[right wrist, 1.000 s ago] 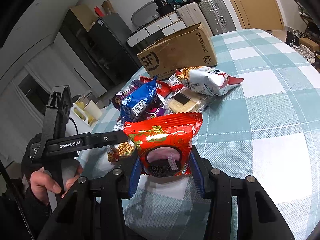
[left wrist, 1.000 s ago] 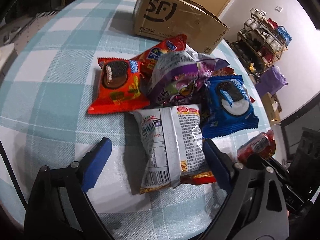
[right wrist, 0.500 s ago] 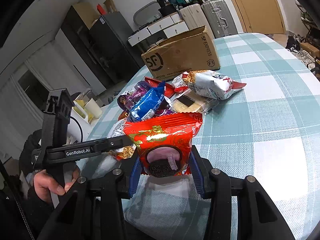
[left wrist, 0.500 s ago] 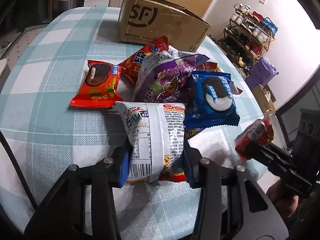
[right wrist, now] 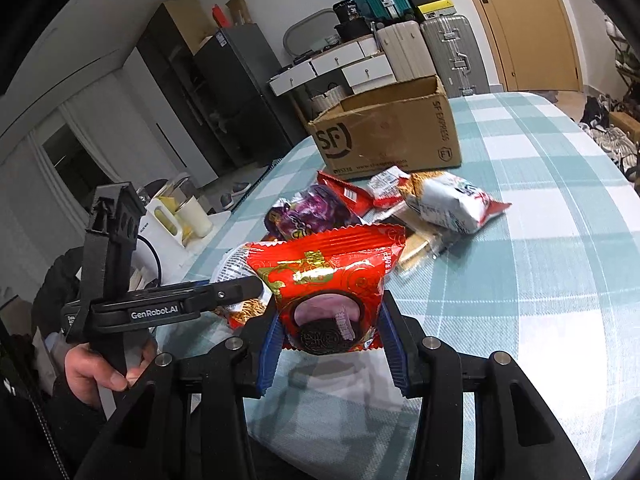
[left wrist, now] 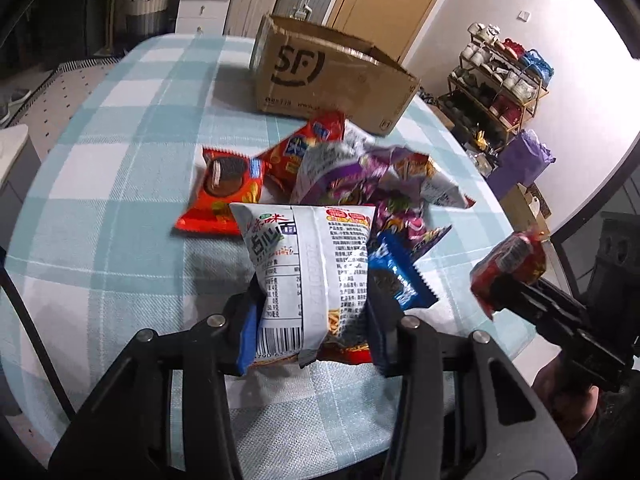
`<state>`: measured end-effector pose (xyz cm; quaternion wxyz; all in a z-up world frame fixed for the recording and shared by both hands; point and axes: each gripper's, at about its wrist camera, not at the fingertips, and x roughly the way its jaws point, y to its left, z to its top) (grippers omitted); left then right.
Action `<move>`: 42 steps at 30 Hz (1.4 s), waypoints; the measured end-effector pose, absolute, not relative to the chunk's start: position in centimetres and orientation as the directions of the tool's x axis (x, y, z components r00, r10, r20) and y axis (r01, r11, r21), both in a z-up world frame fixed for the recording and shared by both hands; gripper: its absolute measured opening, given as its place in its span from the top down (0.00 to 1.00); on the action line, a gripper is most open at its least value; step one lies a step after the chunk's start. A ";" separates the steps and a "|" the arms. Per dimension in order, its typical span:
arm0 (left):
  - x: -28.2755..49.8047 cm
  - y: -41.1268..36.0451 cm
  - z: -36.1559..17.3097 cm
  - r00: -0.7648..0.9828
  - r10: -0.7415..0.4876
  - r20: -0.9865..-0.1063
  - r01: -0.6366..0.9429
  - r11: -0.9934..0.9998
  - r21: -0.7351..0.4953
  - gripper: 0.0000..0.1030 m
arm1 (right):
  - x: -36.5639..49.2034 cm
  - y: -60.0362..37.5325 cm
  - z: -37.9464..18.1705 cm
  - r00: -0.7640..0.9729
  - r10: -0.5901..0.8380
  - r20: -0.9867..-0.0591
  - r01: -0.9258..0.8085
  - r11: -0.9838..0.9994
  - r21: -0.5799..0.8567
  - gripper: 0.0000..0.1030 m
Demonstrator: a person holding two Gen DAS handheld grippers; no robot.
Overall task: Organize snacks
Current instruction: 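Carry both packets over the cardboard box with both tools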
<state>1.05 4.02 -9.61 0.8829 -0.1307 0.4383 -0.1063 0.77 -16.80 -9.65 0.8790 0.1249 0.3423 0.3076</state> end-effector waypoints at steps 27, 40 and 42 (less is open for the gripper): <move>10.7 3.0 -1.2 0.619 -0.393 -0.680 0.202 0.916 -0.346 0.61 | 10.2 -16.0 -3.0 0.599 0.660 -0.453 -0.525 0.751 0.400 0.56; 20.6 1.6 2.7 0.612 -0.382 -0.693 0.231 0.924 -0.306 0.61 | 19.9 -15.8 1.0 0.607 0.635 -0.478 -0.507 0.772 0.383 0.56; 22.5 1.5 3.4 0.613 -0.374 -0.696 0.232 0.927 -0.295 0.61 | 21.4 -15.7 1.4 0.608 0.631 -0.482 -0.505 0.775 0.379 0.56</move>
